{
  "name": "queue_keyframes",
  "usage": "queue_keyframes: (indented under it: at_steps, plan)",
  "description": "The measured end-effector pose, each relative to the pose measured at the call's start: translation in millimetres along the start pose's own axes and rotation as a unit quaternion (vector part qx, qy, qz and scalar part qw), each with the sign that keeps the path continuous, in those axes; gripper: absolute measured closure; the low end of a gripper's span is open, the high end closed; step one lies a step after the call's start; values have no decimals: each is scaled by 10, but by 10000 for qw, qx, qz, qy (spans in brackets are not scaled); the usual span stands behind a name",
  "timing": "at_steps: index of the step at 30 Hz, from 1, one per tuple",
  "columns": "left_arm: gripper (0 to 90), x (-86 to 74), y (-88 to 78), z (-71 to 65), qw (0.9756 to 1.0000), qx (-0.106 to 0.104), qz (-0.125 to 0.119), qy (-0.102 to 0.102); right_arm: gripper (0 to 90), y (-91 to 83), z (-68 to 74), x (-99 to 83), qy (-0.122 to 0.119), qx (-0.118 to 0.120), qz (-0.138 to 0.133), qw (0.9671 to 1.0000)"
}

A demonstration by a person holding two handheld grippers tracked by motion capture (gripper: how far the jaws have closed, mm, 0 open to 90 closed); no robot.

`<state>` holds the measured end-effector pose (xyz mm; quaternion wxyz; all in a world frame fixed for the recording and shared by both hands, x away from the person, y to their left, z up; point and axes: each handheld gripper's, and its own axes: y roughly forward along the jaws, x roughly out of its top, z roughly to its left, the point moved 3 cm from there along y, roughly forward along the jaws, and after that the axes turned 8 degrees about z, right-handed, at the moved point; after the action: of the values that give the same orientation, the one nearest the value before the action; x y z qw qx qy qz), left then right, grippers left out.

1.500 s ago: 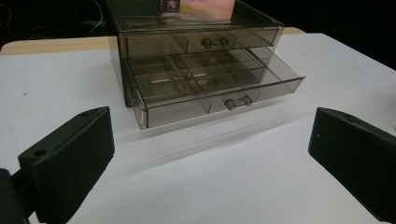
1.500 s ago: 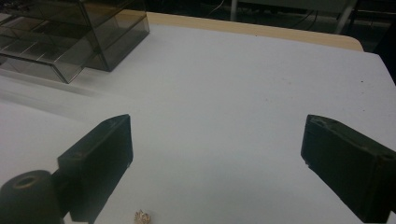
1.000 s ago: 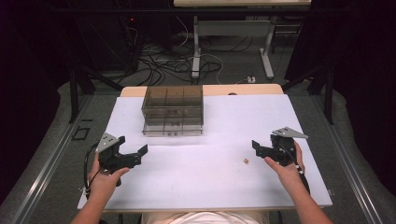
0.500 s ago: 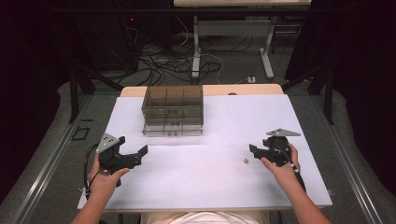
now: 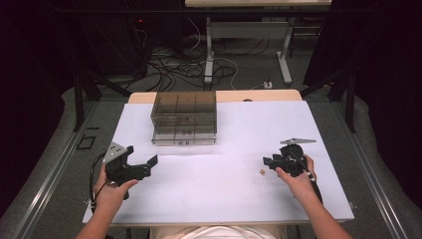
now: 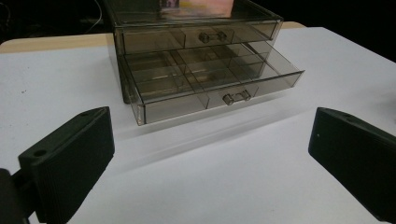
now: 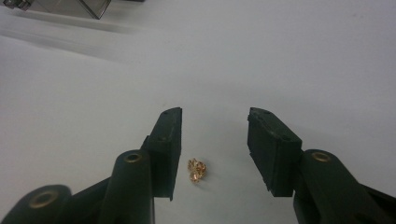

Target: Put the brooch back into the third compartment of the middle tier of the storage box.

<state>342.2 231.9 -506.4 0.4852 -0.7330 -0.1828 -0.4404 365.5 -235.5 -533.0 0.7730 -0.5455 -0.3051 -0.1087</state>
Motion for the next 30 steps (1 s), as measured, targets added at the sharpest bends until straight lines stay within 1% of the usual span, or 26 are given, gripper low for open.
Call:
queue_keyframes:
  at_steps: [3,4,8,11,12,14,15,16,17,18,20,21,22,23,25,30]
  plan:
    - [5,-1,2,-2,10000,-10,0,-11,577,20,6,-2,105,188,136,9997]
    - [5,-2,3,-3,10000,-13,3,-18,592,28,3,-2,108,195,161,9996]
    - [5,-2,4,-4,10000,-11,11,-15,626,56,7,-5,259,315,312,9987]
    - [5,-3,4,-4,10000,-8,17,-8,652,85,6,-7,284,330,409,9982]
    - [5,-3,4,-4,10000,-9,17,-9,660,92,9,-10,279,377,444,9979]
    - [5,-3,5,-4,10000,3,19,2,666,99,9,-12,269,346,462,9980]
    - [5,-3,5,-4,10000,4,20,3,685,123,13,-13,274,367,494,9977]
    - [5,-3,5,-4,10000,3,18,3,691,133,9,-15,257,339,517,9978]
    - [5,-3,5,-3,10000,7,20,2,697,143,11,-16,264,374,554,9974]
    - [5,-3,5,-3,10000,7,20,2,700,155,15,-16,284,355,567,9974]
    - [5,-3,6,-2,10000,9,23,0,709,173,10,-21,229,365,617,9972]
    - [5,-4,7,-2,10000,5,26,-6,711,184,20,-22,286,338,634,9970]
    - [5,-4,7,-2,10000,6,28,-4,711,184,20,-22,286,338,634,9970]
    - [5,-4,7,-2,10000,8,27,-3,714,193,11,-23,235,330,636,9972]
    - [5,-4,7,-2,10000,9,24,-3,721,214,16,-25,271,346,684,9967]
    - [5,-4,6,-2,10000,12,28,-1,745,249,10,-33,272,388,771,9959]
